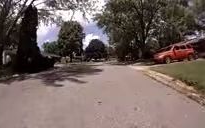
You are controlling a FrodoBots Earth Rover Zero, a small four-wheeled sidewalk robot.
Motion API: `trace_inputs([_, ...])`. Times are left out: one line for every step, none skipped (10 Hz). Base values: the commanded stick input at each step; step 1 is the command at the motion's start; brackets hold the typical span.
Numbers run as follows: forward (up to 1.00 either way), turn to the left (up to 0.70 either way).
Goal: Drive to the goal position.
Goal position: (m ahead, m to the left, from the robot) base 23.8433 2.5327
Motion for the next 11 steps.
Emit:
trace_inputs([0.70,0.00])
trace_inputs([0.70,0.00])
trace_inputs([0.70,0.00])
trace_inputs([0.70,0.00])
trace_inputs([0.70,0.00])
trace_inputs([0.70,0.00])
trace_inputs([0.70,0.00])
trace_inputs([0.70,0.00])
trace_inputs([0.70,0.00])
trace_inputs([0.70,0.00])
trace_inputs([0.70,0.00])
